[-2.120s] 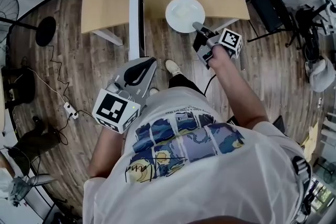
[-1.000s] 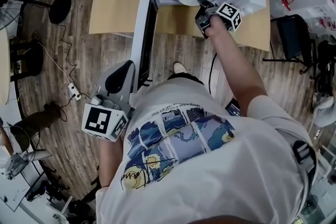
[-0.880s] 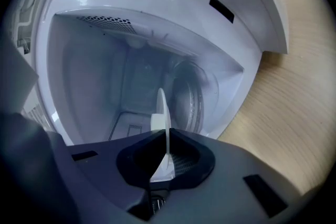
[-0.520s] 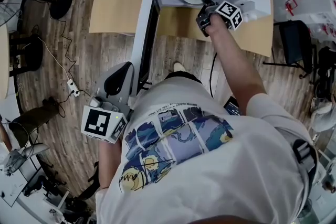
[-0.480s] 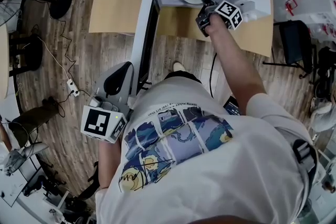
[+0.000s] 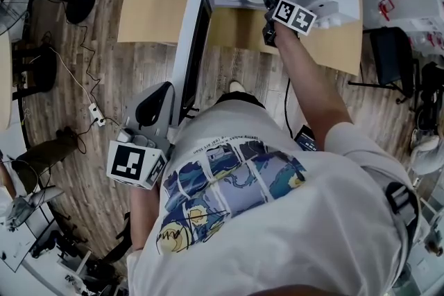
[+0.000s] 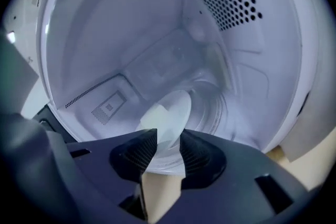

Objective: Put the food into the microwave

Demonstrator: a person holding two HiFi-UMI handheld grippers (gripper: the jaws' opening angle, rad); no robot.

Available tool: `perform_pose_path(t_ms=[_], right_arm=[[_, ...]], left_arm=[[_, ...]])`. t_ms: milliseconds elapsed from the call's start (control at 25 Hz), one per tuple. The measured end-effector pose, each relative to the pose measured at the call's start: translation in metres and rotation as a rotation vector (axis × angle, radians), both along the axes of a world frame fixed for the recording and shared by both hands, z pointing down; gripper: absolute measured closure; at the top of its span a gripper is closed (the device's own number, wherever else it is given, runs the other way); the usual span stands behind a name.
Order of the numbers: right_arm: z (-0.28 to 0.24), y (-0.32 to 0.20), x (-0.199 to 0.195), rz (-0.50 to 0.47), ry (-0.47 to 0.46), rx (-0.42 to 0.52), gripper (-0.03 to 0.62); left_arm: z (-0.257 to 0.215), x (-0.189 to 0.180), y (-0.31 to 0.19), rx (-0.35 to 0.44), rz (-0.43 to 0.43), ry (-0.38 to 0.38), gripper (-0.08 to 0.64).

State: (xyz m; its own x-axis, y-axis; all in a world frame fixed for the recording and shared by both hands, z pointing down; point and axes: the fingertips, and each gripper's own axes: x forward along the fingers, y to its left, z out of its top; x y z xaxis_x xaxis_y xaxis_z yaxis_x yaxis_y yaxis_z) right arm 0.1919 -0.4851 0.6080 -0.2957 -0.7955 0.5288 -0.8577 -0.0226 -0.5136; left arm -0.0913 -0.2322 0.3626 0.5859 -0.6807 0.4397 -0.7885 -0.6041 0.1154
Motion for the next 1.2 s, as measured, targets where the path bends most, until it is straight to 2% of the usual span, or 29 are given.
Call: perform_pose_path(t_ms=[200, 440, 600, 920, 1200], right_arm=[[0.001, 0.002, -0.003, -0.070, 0.189, 0.006, 0.413], [0.001, 0.002, -0.004, -0.110, 0.313, 0.026, 0.386], [0.001, 0.003, -0.001, -0.108, 0.346, 0.034, 0.377], [-0.013, 0.019, 0.000, -0.104, 0.350, 0.063, 0.377], [-0.030, 0.048, -0.008, -0.116, 0.353, 0.087, 0.377]], left_arm=[[0.001, -0.004, 0.007, 0.003, -0.001, -0.009, 0.554], [0.001, -0.010, 0.017, 0.000, -0.016, -0.013, 0.554], [0.001, -0.012, 0.025, 0.002, -0.021, -0.015, 0.554], [0.000, -0.017, 0.042, 0.010, -0.018, -0.003, 0.554], [0.002, -0.007, 0.060, 0.033, 0.082, 0.014, 0.554]])
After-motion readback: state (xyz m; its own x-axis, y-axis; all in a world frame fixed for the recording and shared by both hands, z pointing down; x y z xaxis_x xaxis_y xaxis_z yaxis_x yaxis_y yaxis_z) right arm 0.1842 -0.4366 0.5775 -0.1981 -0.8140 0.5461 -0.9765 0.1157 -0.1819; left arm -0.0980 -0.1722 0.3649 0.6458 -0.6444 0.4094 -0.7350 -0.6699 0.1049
